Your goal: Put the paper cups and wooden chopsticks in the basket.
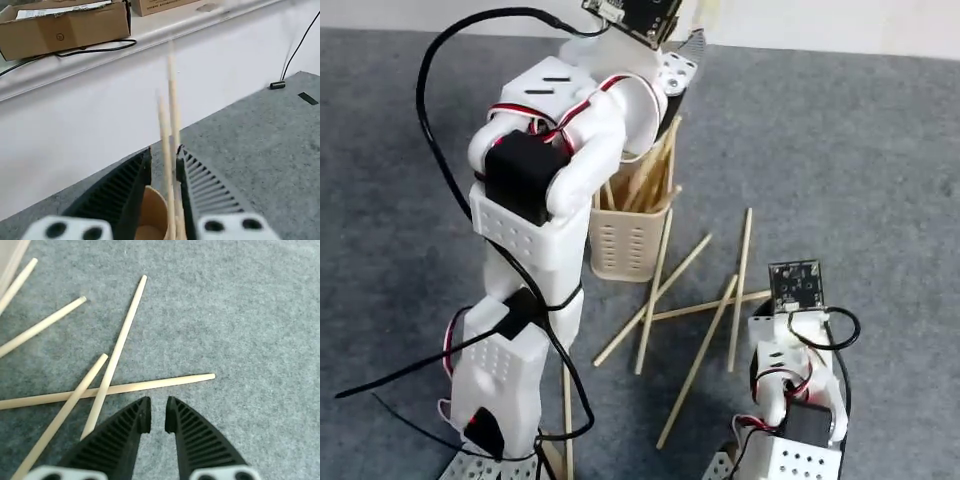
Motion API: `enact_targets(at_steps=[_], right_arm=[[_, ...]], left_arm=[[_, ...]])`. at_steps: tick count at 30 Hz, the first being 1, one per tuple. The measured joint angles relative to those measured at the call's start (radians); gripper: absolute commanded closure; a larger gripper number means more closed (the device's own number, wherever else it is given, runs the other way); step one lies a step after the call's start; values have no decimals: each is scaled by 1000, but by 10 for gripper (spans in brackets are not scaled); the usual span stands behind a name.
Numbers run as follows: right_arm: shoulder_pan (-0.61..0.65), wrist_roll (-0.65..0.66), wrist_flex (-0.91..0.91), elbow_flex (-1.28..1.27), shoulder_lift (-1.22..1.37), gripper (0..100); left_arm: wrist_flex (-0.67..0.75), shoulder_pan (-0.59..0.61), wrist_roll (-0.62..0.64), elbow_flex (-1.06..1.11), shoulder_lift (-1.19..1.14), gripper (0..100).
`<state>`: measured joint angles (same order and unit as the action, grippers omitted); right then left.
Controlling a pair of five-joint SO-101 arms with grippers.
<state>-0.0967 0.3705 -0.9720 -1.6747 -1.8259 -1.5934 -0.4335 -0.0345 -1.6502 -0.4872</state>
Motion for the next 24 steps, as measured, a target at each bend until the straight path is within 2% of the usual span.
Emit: enact_targets(at_steps=[8,12,15,18,22,24], right_arm=[[0,0,0,0,0,932],[0,0,0,0,0,932],[0,0,0,0,0,932],[0,0,0,0,0,932],[0,0,0,0,0,932],[0,0,0,0,0,932]], left_arm=[[0,0,0,0,35,880],[-18,57,0,0,71,881],[-89,166,0,0,87,881],[-163,344,0,17,87,881],[-175,594,-2,215,94,881],[-176,660,-2,373,94,881]])
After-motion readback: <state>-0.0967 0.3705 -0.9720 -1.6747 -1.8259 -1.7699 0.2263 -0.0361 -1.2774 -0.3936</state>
